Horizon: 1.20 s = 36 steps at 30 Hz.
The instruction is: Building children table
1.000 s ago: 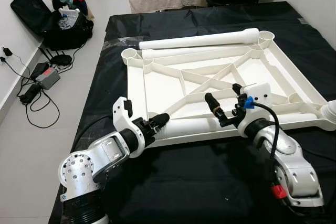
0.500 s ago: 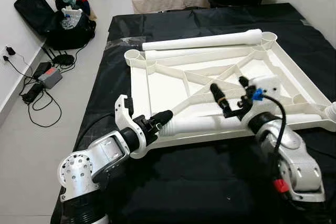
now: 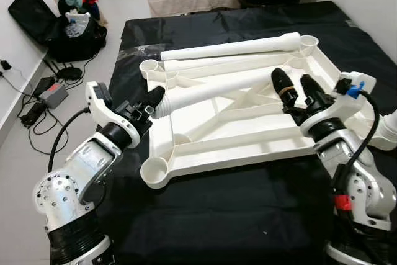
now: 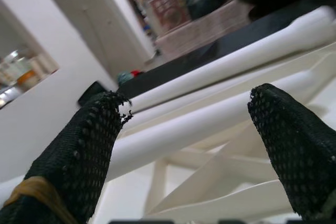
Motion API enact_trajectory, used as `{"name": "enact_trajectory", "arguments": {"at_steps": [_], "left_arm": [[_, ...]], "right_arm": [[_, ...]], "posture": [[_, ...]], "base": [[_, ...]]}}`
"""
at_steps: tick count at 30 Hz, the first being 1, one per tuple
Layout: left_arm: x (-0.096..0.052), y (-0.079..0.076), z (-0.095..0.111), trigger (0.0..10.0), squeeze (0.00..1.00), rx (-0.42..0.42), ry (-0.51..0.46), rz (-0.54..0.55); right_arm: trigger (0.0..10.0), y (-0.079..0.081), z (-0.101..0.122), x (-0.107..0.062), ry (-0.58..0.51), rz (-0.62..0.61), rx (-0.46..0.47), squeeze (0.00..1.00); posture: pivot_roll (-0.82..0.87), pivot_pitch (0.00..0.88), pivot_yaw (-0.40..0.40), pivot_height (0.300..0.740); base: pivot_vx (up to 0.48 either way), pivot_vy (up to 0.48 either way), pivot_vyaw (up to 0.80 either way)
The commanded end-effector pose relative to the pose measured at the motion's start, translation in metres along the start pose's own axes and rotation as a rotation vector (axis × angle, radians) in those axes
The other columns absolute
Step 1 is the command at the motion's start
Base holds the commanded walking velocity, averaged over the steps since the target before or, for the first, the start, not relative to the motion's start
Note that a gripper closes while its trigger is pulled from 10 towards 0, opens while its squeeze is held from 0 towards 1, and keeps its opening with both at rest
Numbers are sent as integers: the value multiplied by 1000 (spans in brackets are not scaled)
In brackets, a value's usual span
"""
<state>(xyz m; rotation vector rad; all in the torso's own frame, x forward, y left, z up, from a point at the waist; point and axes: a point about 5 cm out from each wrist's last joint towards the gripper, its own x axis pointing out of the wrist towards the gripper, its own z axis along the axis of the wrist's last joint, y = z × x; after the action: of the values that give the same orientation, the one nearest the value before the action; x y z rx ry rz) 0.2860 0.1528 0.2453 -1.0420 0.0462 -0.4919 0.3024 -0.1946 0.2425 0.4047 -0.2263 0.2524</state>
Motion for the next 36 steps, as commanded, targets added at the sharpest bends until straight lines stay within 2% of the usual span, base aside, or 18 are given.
{"name": "enact_trajectory", "arguments": {"at_steps": [1, 3, 5, 7, 8, 10, 12, 13, 14, 15, 17, 21, 26, 29, 31, 32, 35, 36], "left_arm": [[-4, 3, 3, 0, 0, -18, -29, 6], [-3, 2, 0, 0, 0, -50, -37, -11], [-3, 2, 0, 0, 0, -50, -37, -11], [-1, -3, -5, 0, 0, -90, -31, -75], [-1, -3, -5, 0, 0, -90, -31, -75], [-1, -8, -9, 0, 0, -150, -45, -178], [-1, -8, -9, 0, 0, -150, -45, -178], [-1, -8, -9, 0, 0, -170, -58, -206], [-1, -8, -9, 0, 0, -170, -58, -206], [-3, -7, -8, 0, 0, -187, -68, -233], [-3, -7, -8, 0, 0, -187, -68, -233], [-8, -11, -12, 0, 0, -205, -48, -298], [-9, -12, -16, 0, 0, -206, -31, -303], [-10, -12, -23, 0, 0, -219, -12, -293], [-10, -12, -23, 0, 0, -219, -12, -293], [-11, -11, -26, 0, 0, -225, -6, -285], [-11, -11, -26, 0, 0, -225, -6, -285], [-11, -10, -28, 0, 0, -227, -3, -280]], "right_arm": [[10000, 3, -4, -4, 18, 19, 32, 0], [10000, 4, -12, -6, 60, 12, 85, 0], [10000, 4, -12, -6, 60, 12, 85, 0], [10000, 7, -27, -6, 121, -8, 242, 0], [10000, 7, -27, -6, 121, -8, 242, 0], [10000, 13, -43, -3, 138, -29, 495, 0], [10000, 13, -43, -3, 138, -29, 495, 0], [10000, 17, -48, -1, 137, -22, 585, 0], [10000, 17, -48, -1, 137, -22, 585, 0], [10000, 22, -52, 2, 133, 6, 667, 0], [10000, 22, -52, 2, 133, 6, 667, 0], [10000, 33, -57, 12, 139, 71, 751, 0], [10000, 36, -56, 15, 133, 104, 755, 0], [10000, 46, -42, 20, 79, 229, 788, 0], [10000, 46, -42, 20, 79, 229, 788, 0], [10000, 51, -32, 21, 45, 300, 813, 0], [10000, 51, -32, 21, 45, 300, 813, 0], [10000, 58, -22, 20, 16, 391, 826, 0]], "posture": [[-50, 185, 40, 740], [-49, 186, 37, 740], [-49, 186, 37, 740], [-48, 187, 32, 740], [-48, 187, 32, 740], [-41, 186, 22, 740], [-41, 186, 22, 740], [-38, 187, 20, 740], [-38, 187, 20, 740], [-33, 187, 19, 740], [-33, 187, 19, 740], [-20, 188, 20, 740], [-17, 188, 20, 740], [-12, 187, 23, 740], [-12, 187, 23, 740], [-9, 185, 23, 740], [-9, 185, 23, 740], [-4, 183, 22, 740]], "base": [[0, 0, 0], [0, 0, 0], [0, 0, 0], [0, 0, 0], [0, 0, 0], [0, 0, 0], [0, 0, 0], [0, 0, 0], [0, 0, 0], [0, 0, 0], [0, 0, 0], [0, 0, 0], [0, 0, 0], [0, 0, 0], [0, 0, 0], [0, 0, 0], [0, 0, 0], [0, 0, 0]]}}
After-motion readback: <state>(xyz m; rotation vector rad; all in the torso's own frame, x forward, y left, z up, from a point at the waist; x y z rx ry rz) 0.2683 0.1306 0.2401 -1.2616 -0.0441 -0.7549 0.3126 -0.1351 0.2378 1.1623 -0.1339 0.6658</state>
